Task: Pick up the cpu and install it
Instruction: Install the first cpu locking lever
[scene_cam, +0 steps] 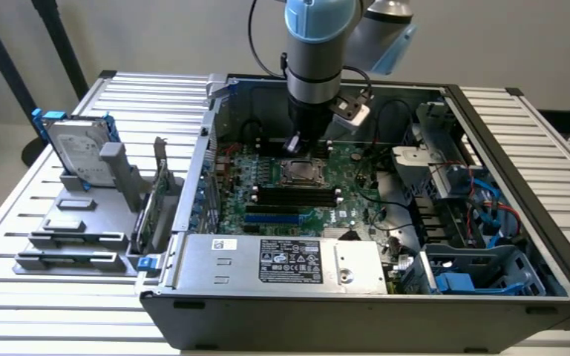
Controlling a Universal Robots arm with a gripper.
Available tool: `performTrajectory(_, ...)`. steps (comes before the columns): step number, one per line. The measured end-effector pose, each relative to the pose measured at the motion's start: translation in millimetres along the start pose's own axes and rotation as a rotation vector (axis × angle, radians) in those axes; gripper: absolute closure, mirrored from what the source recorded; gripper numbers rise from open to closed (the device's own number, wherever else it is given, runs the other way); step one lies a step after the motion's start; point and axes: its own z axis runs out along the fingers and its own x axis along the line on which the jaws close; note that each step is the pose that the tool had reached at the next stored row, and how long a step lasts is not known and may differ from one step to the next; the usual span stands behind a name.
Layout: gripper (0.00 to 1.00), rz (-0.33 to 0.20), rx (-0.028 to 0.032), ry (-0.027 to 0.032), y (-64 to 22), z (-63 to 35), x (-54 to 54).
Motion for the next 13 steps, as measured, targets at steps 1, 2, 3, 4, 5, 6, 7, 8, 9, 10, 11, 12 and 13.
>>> performTrajectory(1,0.89,0.0,0.0001,0.0,0.1,-1.2,-2.3)
performTrajectory(2,0.89,0.0,0.0001,-0.0001,0.3,-2.4,-4.6)
performTrajectory(3,0.89,0.0,0.0001,-0.0001,0.3,-3.7,-7.0)
performTrajectory(4,0.89,0.0,0.0001,-0.0001,0.3,-5.1,-9.4)
performTrajectory(5,0.89,0.0,0.0001,0.0,0.2,-6.5,-11.8)
performTrajectory(6,0.89,0.0,0.0002,-0.0001,0.2,-7.9,-14.1)
performTrajectory(7,0.89,0.0,0.0002,0.0,0.1,-9.4,-16.4)
performTrajectory(8,0.89,0.0,0.0002,0.0,0.0,-11.2,-18.6)
performTrajectory(9,0.89,0.0,0.0004,0.0,-0.2,-13.1,-20.8)
performTrajectory(10,0.89,0.0,0.0004,0.0001,-0.4,-15.0,-22.9)
performTrajectory(11,0.89,0.0,0.0005,0.0002,-0.7,-16.9,-25.1)
performTrajectory(12,0.89,0.0,0.0006,0.0004,-1.0,-18.7,-27.1)
performTrajectory(13,0.89,0.0,0.0007,0.0004,-1.4,-20.5,-29.3)
